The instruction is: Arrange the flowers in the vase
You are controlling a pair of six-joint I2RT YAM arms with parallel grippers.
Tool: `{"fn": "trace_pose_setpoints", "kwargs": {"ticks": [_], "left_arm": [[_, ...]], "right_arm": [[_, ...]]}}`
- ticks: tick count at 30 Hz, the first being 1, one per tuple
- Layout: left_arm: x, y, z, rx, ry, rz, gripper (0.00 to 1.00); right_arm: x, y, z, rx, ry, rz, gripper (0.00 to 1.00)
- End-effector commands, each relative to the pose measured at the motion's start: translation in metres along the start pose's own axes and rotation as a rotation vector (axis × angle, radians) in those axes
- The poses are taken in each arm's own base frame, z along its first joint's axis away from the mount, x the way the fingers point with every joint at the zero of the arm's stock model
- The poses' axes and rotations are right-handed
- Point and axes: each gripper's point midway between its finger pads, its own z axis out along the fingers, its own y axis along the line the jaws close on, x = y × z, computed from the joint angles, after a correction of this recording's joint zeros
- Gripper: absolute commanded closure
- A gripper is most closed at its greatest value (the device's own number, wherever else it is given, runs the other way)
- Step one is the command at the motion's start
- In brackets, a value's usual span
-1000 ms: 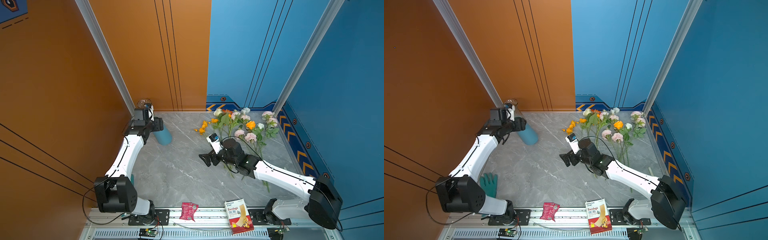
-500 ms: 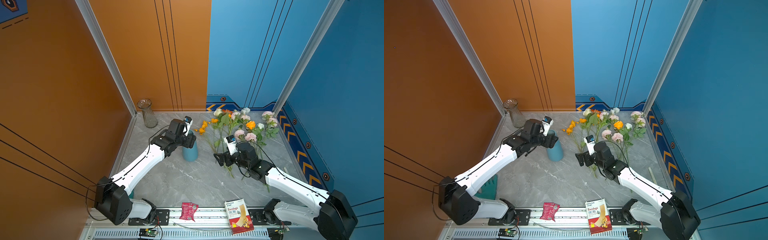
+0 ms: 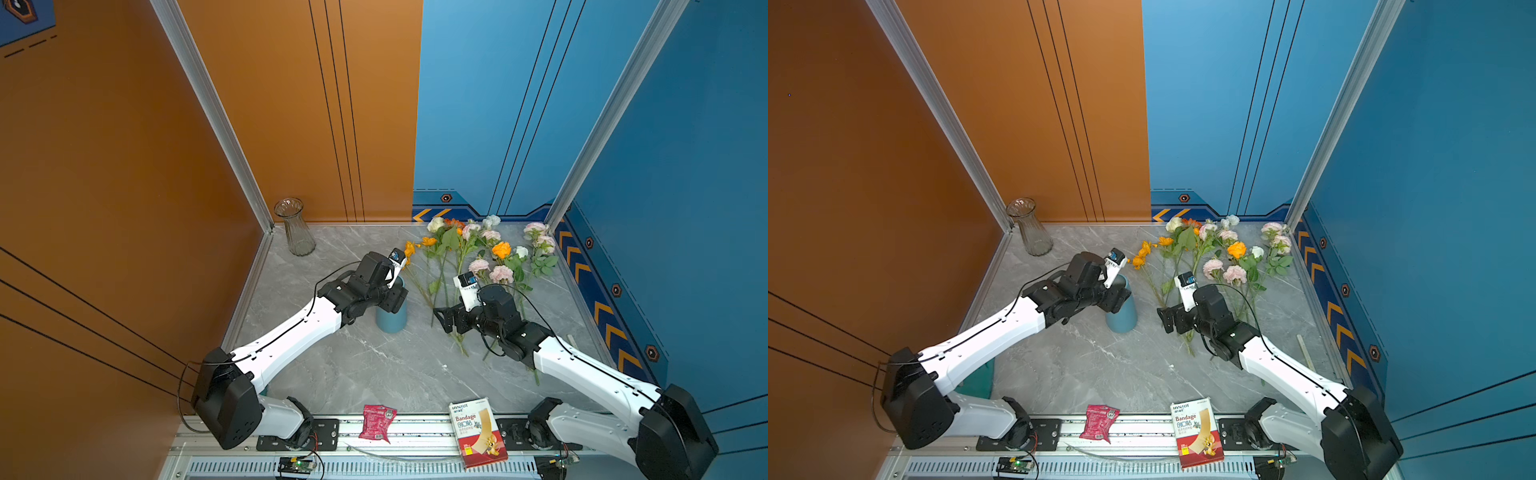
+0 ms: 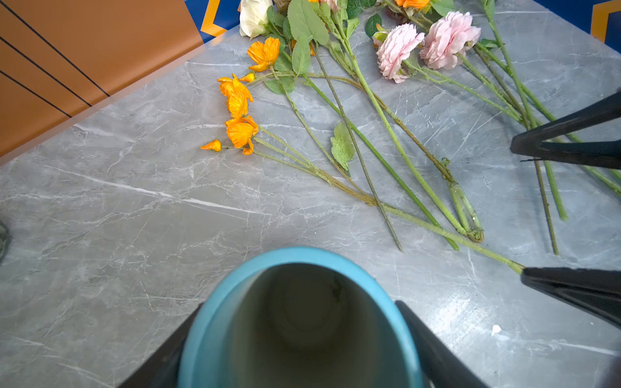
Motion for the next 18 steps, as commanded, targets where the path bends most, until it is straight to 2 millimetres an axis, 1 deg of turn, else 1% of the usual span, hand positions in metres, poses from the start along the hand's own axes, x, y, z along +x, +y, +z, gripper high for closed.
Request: {"fn": "trace_pose_setpoints", "kwargs": {"ticks": [1, 3, 6, 8, 10, 14, 18], "left_arm": [[-0.022, -0.004, -0.005, 0.002, -0.091, 0.026, 0.81], [-0.02, -0.005, -0.003, 0.009, -0.084, 0.026, 0.77], [-0.014, -0.01, 0.001, 0.029, -0.059, 0.03, 0.67], [-0.011, -0.012, 0.004, 0.042, -0.047, 0.039, 0.59], [-0.007, -0.014, 0.006, 0.049, -0.035, 0.053, 0.48], [-0.006, -0.012, 0.006, 0.037, -0.03, 0.064, 0.44], [-0.008, -0.011, 0.0, 0.036, -0.042, 0.073, 0.37]], "right_arm": [[0.007, -0.001, -0.001, -0.01, 0.024, 0.015, 0.0], [0.006, -0.002, 0.0, -0.009, 0.024, 0.018, 0.0], [0.004, -0.002, 0.0, -0.008, 0.025, 0.02, 0.0], [0.003, -0.003, 0.0, -0.006, 0.024, 0.019, 0.0], [0.003, -0.004, 0.001, -0.007, 0.028, 0.023, 0.0], [0.005, -0.006, 0.001, -0.005, 0.033, 0.025, 0.0], [0.004, -0.007, 0.002, -0.002, 0.033, 0.028, 0.0]]}}
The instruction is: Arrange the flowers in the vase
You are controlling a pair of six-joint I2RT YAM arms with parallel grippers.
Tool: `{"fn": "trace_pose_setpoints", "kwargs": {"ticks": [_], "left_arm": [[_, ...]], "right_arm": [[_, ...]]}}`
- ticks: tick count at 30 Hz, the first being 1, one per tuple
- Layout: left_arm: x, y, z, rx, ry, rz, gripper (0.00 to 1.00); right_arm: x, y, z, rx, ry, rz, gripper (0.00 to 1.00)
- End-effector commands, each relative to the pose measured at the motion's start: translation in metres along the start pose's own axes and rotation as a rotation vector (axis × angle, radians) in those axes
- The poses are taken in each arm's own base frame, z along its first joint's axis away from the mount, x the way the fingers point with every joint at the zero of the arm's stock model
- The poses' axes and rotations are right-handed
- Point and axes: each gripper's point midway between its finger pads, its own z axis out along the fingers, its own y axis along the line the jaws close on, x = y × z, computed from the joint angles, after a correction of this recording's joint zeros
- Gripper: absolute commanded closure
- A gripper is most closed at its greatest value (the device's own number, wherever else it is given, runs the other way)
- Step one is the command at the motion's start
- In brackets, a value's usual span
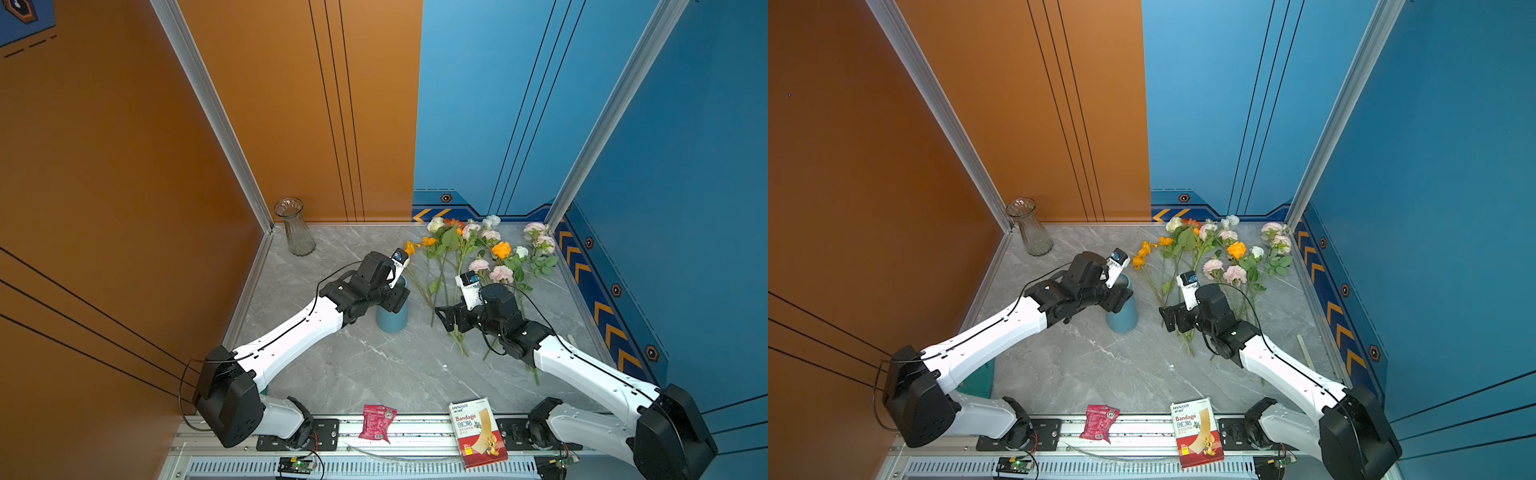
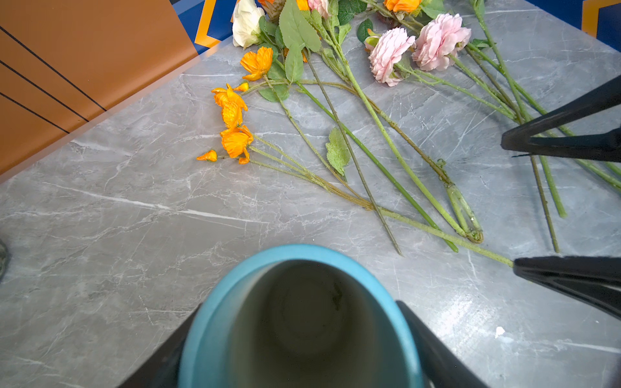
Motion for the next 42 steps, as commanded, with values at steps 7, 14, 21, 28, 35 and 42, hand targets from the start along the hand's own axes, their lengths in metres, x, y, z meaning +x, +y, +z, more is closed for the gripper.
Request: {"fn": "trace_pose_setpoints", "kwargs": {"ticks": [7, 14, 21, 28, 35, 42], "left_arm": [[-0.004, -0.007, -0.01, 0.026, -0.039, 0.048, 0.19], [-0.004, -0.009, -0.014, 0.04, -0.047, 0.06, 0.02], [-0.01, -0.01, -0.022, 0.042, -0.072, 0.078, 0.02], [-0.034, -0.008, -0.045, 0.042, -0.146, 0.104, 0.02], [-0.084, -0.02, -0.088, 0.106, -0.295, 0.214, 0.02], [-0.089, -0.068, -0.107, 0.356, -0.318, 0.454, 0.02]], "right_arm": [[0.0, -0.001, 0.003, -0.011, 0.025, 0.017, 0.0], [0.007, -0.003, 0.005, -0.008, 0.044, 0.024, 0.0], [0.011, -0.007, 0.005, 0.0, 0.051, 0.032, 0.0], [0.009, -0.017, 0.007, 0.024, 0.059, 0.082, 0.0], [0.006, -0.035, 0.023, 0.054, 0.099, 0.185, 0.0], [-0.026, -0.076, 0.063, 0.132, 0.095, 0.32, 0.19]]}}
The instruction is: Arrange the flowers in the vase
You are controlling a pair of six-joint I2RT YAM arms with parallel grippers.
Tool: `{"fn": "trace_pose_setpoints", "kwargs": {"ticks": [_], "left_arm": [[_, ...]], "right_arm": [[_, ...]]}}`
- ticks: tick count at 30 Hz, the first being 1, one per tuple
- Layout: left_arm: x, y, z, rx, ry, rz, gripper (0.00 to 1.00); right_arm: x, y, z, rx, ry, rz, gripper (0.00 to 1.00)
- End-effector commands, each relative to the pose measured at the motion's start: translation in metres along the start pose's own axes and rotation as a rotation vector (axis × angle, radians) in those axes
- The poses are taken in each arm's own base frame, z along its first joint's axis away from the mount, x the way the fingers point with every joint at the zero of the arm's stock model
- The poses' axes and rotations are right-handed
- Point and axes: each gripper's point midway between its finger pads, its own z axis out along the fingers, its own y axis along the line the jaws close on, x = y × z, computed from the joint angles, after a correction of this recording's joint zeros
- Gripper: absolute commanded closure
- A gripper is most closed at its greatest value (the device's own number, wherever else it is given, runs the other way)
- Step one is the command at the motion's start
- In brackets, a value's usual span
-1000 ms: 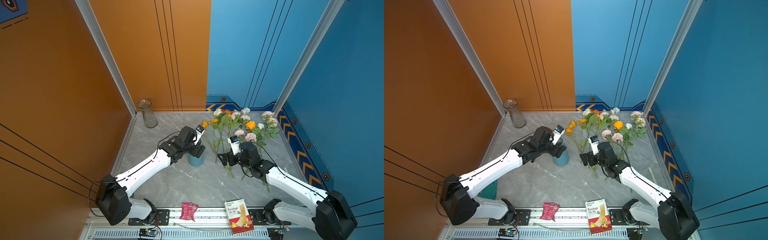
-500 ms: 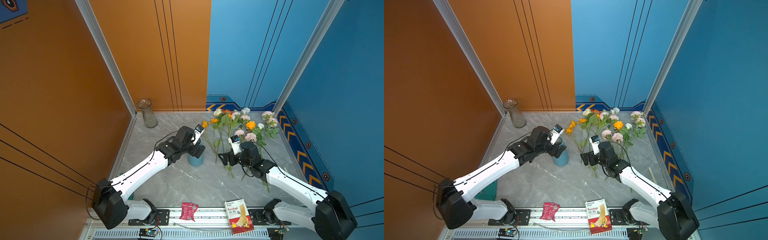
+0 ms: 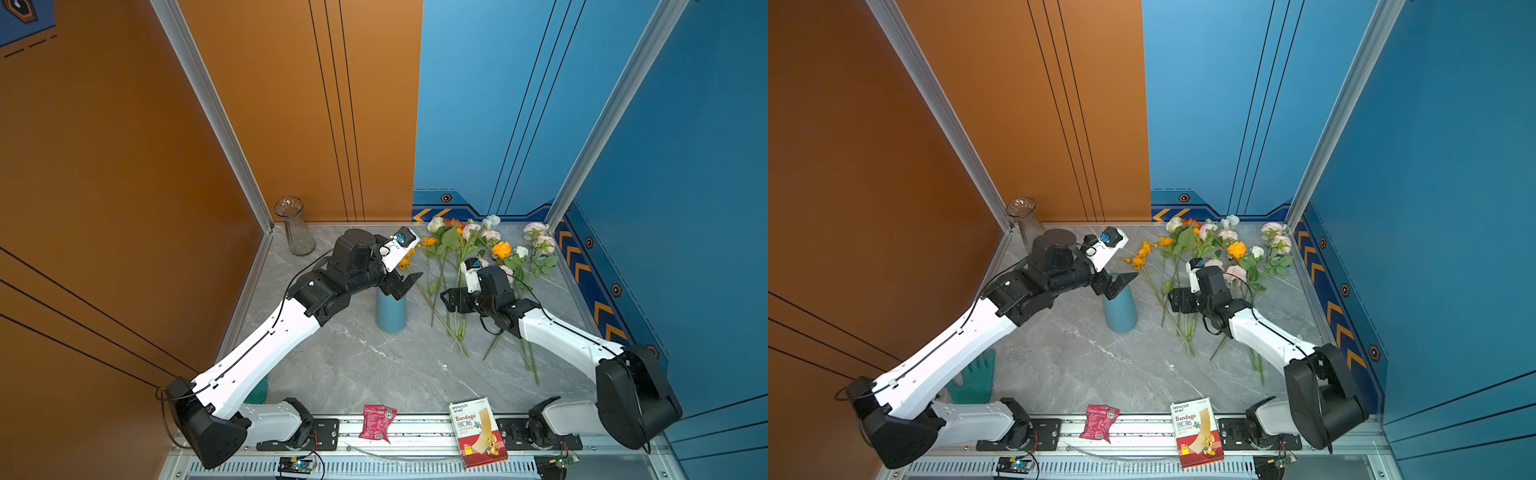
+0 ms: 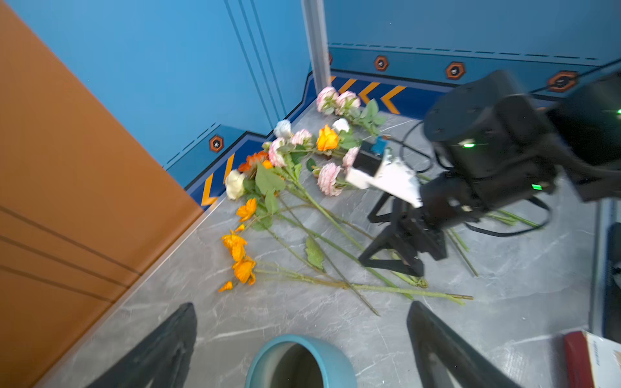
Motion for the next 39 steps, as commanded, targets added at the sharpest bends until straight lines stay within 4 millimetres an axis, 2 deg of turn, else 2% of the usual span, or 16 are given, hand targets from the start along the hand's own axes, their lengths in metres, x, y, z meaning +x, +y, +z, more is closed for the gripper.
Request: {"fn": "trace_pose_setpoints", "kwargs": {"ticks": [1, 3, 6, 9, 12, 21, 27, 29, 31, 33, 35, 39], "left_arm": [[0.017, -0.036, 0.004, 0.18, 0.052, 0.092, 0.02], [0.033, -0.025, 0.009, 0.107, 0.112, 0.063, 0.02], [0.052, -0.004, 0.015, -0.04, 0.173, 0.051, 0.02], [0.048, 0.003, 0.018, -0.088, 0.151, 0.002, 0.02], [0.046, 0.002, 0.018, -0.075, 0.128, -0.018, 0.02], [0.04, 0.002, 0.012, -0.07, 0.095, -0.027, 0.02], [0.04, 0.004, 0.011, -0.077, 0.097, -0.029, 0.02], [0.04, 0.005, 0.011, -0.076, 0.094, -0.031, 0.02], [0.04, 0.005, 0.011, -0.074, 0.094, -0.034, 0.02], [0.041, 0.006, 0.012, -0.074, 0.097, -0.039, 0.02], [0.041, 0.006, 0.012, -0.072, 0.097, -0.043, 0.02], [0.042, 0.008, 0.013, -0.071, 0.098, -0.052, 0.02]], "right_arm": [[-0.026, -0.013, 0.021, 0.025, -0.009, 0.092, 0.22], [-0.035, -0.022, 0.039, 0.043, 0.003, 0.125, 0.28], [-0.045, -0.023, 0.064, 0.016, 0.007, 0.147, 0.37], [-0.053, -0.025, 0.082, 0.023, -0.001, 0.162, 0.42], [-0.059, -0.031, 0.095, 0.053, 0.0, 0.165, 0.44], [-0.069, -0.052, 0.124, 0.126, 0.014, 0.17, 0.51], [-0.067, -0.06, 0.135, 0.155, 0.05, 0.169, 0.54], [-0.057, -0.066, 0.146, 0.166, 0.077, 0.176, 0.55], [-0.056, -0.066, 0.151, 0.16, 0.082, 0.178, 0.58], [-0.055, -0.065, 0.155, 0.153, 0.086, 0.177, 0.64], [-0.055, -0.064, 0.155, 0.15, 0.087, 0.177, 0.75], [-0.058, -0.064, 0.148, 0.145, 0.087, 0.174, 0.91]]}}
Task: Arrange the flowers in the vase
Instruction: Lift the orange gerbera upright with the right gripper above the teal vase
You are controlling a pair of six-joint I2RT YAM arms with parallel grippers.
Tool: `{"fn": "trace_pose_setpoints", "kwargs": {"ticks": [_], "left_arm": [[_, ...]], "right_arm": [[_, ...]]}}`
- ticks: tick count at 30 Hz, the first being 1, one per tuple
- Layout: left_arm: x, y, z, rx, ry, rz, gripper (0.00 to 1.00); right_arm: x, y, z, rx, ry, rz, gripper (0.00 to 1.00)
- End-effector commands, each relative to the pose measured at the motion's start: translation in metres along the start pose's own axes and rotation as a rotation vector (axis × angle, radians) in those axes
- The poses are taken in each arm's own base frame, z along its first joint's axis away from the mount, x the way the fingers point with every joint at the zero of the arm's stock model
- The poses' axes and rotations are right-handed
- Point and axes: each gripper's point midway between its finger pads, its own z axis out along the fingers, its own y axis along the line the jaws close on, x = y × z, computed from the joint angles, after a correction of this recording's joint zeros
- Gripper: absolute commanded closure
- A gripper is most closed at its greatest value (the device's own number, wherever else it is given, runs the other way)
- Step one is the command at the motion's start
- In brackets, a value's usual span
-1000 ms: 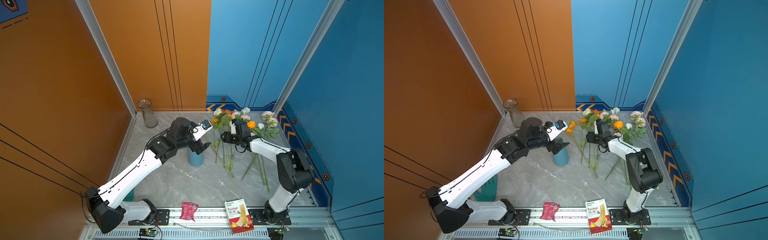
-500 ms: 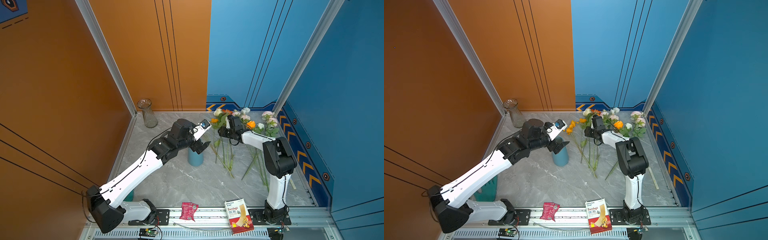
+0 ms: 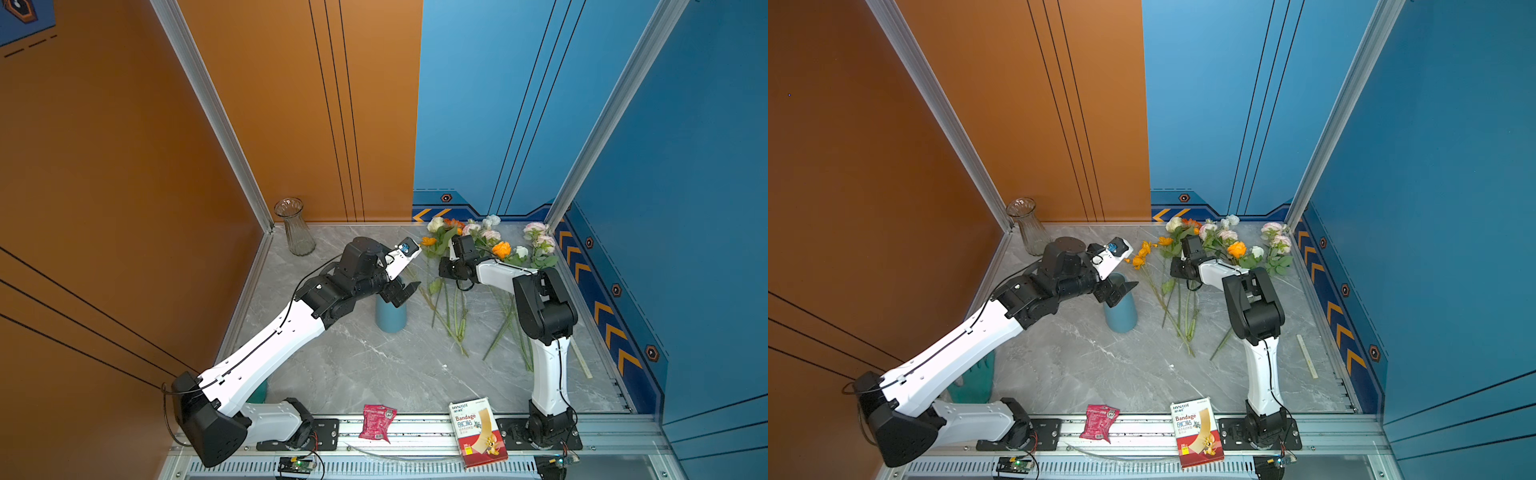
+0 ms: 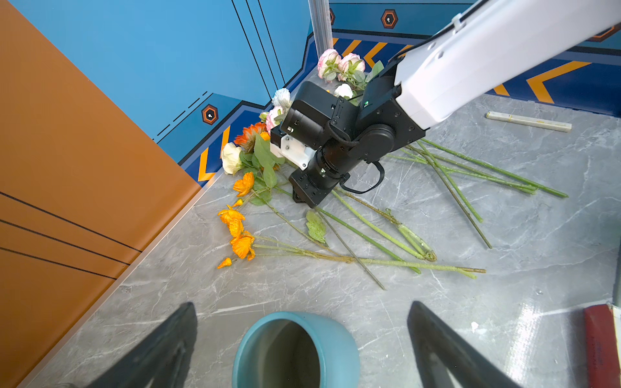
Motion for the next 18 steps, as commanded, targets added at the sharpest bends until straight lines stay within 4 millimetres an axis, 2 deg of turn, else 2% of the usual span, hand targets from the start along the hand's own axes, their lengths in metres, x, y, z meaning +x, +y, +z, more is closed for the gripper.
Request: {"fn": "trace_pose_setpoints", "kwargs": {"ticks": [1, 3, 5, 14, 16, 18], "left_arm": [[-0.001, 0.002, -0.002, 0.003, -0.015, -0.021, 0.02], [-0.001, 0.003, -0.003, 0.001, -0.018, -0.024, 0.02], [-0.002, 0.004, -0.004, 0.002, -0.02, -0.026, 0.02], [-0.002, 0.008, -0.007, 0.014, -0.039, -0.043, 0.02], [-0.006, 0.008, -0.011, 0.022, -0.06, -0.044, 0.02], [-0.009, 0.007, -0.016, 0.032, -0.079, -0.042, 0.02]], "right_arm": [[-0.011, 0.001, -0.012, -0.001, -0.011, -0.009, 0.94], [-0.011, 0.0, -0.02, -0.004, -0.012, -0.014, 0.99], [-0.022, 0.006, -0.043, -0.02, -0.05, -0.022, 1.0], [-0.03, 0.014, -0.129, -0.045, -0.123, -0.038, 1.0], [-0.031, 0.019, -0.148, -0.067, -0.143, -0.046, 1.0], [-0.034, 0.032, -0.168, -0.122, -0.182, -0.065, 1.0]]}}
